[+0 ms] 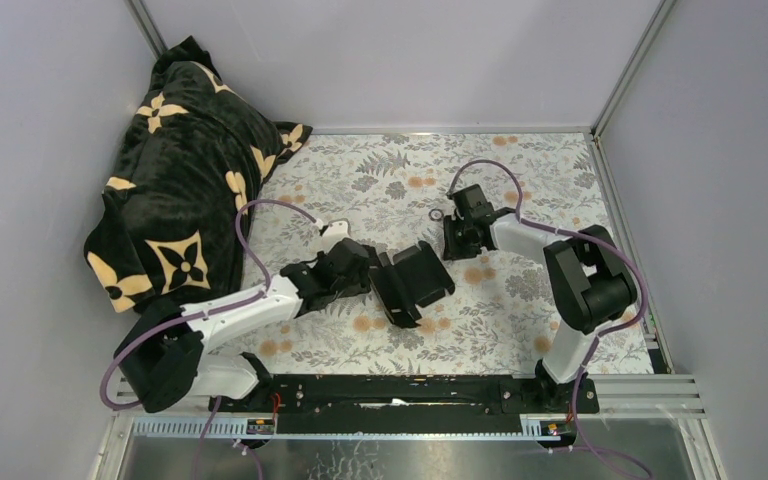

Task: Fold the paper box
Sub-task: Fold the paper box at the center of the board.

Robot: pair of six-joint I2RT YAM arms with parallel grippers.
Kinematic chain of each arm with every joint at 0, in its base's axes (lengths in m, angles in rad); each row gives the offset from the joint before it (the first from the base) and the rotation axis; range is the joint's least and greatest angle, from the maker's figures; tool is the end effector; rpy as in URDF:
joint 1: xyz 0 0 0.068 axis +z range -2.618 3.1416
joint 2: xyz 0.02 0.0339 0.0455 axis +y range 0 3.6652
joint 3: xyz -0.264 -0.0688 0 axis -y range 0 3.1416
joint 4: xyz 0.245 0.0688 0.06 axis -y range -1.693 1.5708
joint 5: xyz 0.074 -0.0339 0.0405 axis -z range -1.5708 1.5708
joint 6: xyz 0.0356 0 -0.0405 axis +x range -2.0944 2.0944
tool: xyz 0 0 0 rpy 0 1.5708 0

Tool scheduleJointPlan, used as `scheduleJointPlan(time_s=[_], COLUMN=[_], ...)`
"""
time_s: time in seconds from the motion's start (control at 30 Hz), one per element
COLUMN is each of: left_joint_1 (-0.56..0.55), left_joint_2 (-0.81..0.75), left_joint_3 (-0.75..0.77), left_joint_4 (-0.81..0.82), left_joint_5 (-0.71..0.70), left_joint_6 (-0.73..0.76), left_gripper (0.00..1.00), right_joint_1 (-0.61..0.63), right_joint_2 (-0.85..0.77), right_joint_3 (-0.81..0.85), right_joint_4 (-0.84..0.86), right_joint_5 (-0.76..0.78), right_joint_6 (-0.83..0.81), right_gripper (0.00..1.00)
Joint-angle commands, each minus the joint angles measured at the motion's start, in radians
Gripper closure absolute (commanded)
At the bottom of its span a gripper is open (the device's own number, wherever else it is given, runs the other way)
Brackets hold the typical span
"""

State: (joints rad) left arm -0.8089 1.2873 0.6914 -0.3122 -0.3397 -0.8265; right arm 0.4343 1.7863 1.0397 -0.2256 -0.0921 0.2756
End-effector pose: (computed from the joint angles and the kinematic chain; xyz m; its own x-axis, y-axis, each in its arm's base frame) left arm 0.1803 -0.1718 0.1943 -0.7664 -0.2014 -0.6100 -0.0340 0.9610 -0.2746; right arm 0.3240 0.1539 0.1586 -0.8480 -0.0946 -0.5215 -0.2445 0.9428 0.2264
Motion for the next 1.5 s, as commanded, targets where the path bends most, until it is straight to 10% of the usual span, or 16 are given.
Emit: scheduleJointPlan(time_s=[0.0, 1.1, 1.47], left_joint_1=[0.021, 0.145, 0.201], left_joint_2=[0.046, 0.221, 0.233], left_joint_3=[0.073, 0.297, 0.321], left_joint_4=[0.052, 0.053, 0.049], left_joint_5=[0.013, 0.09, 0.104], left_joint_6=[0.042, 0.221, 0.251], left_gripper=[0.42, 0.42, 0.42], right_joint_1=[0.057, 0.318, 0.318], right_joint_2=[-0.059, -0.498, -0.348], right_joint_3=[-0.073, -0.273, -0.208], right_joint_4=[-0.021, -0.1, -0.025], right_joint_5=[0.024, 0.009, 0.046], right_joint_6=[0.011, 0.164, 0.143], right_gripper=[0.69, 0.59, 0.61])
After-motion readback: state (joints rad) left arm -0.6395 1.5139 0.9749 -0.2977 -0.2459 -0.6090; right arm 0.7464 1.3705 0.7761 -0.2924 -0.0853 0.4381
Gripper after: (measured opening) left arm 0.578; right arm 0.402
